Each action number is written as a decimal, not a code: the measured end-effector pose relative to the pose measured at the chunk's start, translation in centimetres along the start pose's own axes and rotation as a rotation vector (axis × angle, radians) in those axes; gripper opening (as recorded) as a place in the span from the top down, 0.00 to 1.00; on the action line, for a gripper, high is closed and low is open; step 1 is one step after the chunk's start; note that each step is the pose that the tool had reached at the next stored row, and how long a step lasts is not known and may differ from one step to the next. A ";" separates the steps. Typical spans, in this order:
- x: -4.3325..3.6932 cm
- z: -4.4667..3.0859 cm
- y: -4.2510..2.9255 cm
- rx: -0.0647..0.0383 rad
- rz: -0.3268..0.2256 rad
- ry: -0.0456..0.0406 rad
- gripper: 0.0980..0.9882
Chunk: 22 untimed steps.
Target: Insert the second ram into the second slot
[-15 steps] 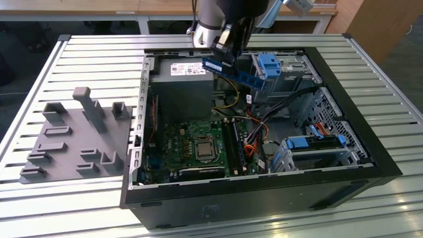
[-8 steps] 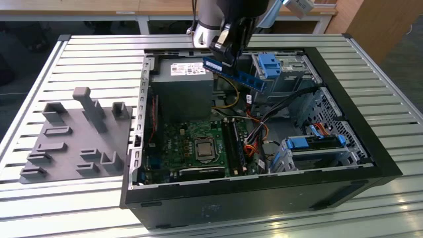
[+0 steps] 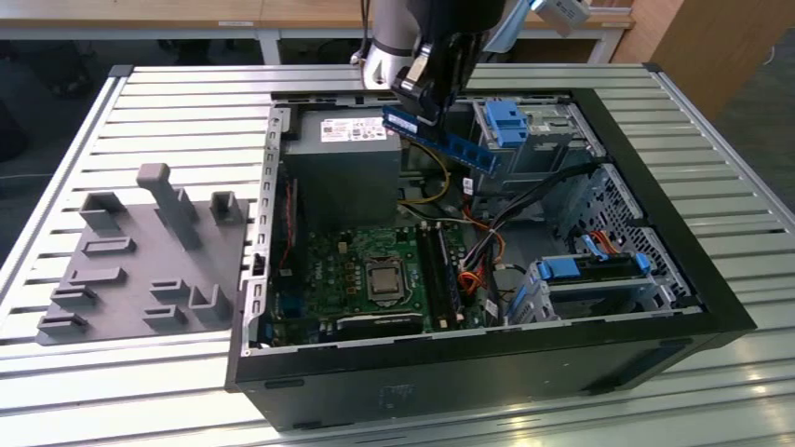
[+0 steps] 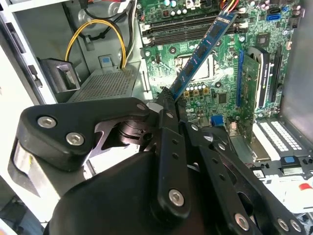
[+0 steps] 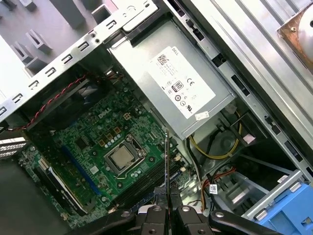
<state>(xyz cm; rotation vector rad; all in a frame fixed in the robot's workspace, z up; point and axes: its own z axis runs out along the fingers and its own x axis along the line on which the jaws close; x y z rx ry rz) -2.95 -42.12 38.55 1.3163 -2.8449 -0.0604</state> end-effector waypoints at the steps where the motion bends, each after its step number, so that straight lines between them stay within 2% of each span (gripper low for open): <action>1: 0.00 0.00 0.00 0.000 0.004 -0.0001 0.96; 22: 0.00 0.01 0.00 0.001 0.079 -0.0029 0.96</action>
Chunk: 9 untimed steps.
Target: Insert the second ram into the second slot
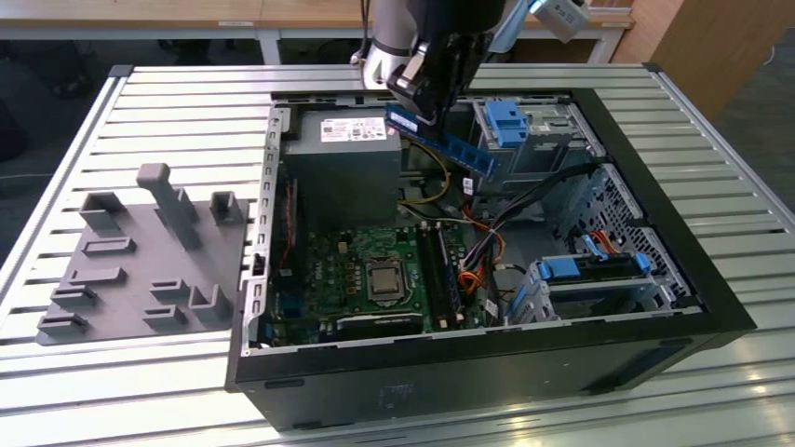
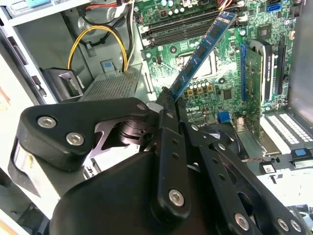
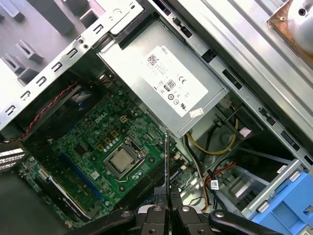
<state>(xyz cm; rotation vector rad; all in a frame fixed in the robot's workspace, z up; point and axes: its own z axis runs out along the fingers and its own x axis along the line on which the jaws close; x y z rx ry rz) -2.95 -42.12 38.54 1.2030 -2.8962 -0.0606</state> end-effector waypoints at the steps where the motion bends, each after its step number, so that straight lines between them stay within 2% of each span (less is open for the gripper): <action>1: 0.00 0.00 0.00 0.000 0.004 -0.0001 0.96; 9: 0.00 0.01 0.00 0.000 0.034 -0.0013 0.96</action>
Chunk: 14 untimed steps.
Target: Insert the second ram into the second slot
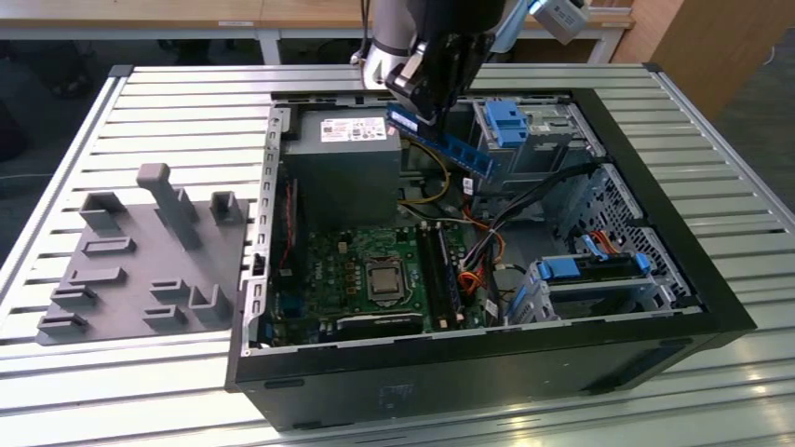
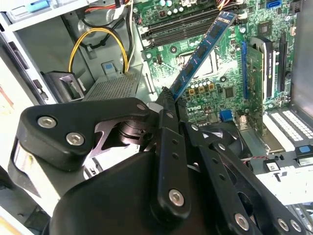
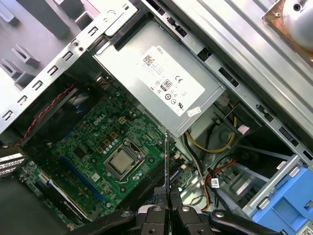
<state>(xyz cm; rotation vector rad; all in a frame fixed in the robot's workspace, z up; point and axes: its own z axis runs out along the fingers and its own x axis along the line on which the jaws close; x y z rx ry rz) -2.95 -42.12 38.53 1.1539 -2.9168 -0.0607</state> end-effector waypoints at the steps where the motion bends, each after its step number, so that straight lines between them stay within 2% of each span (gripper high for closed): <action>1: 0.00 0.00 0.00 0.000 0.004 -0.0001 0.96; 14: 0.00 0.01 0.00 0.000 0.048 -0.0018 0.96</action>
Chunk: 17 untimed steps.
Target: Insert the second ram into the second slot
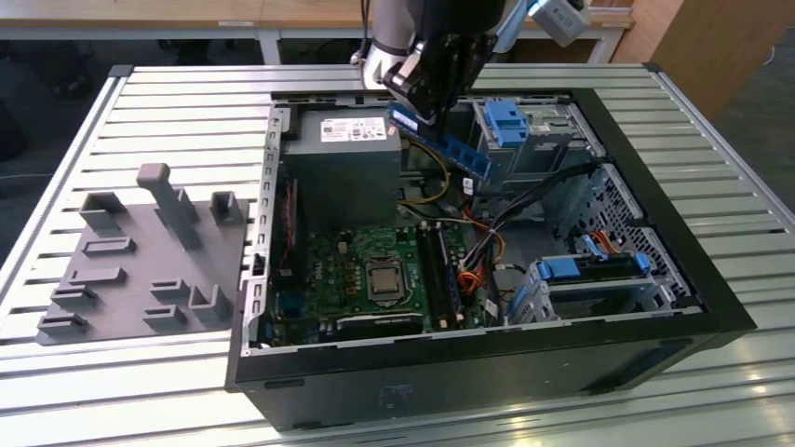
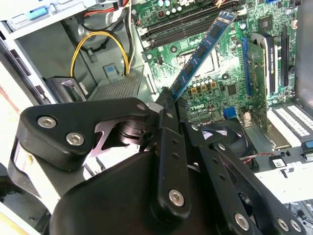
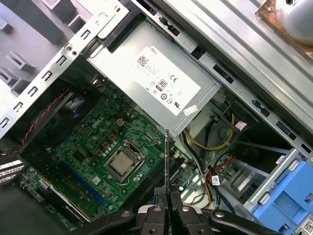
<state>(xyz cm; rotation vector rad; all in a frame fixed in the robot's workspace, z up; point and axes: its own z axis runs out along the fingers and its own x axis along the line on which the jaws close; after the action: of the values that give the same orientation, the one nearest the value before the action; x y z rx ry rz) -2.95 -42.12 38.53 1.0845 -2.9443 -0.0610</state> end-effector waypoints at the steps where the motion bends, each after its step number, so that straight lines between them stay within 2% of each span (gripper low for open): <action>1: 0.00 0.00 0.00 0.000 0.004 -0.0001 0.96; 17: 0.00 0.00 0.00 0.001 0.049 -0.0018 0.96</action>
<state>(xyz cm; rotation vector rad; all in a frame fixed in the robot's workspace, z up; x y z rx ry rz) -2.95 -42.12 38.52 1.0119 -2.9710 -0.0610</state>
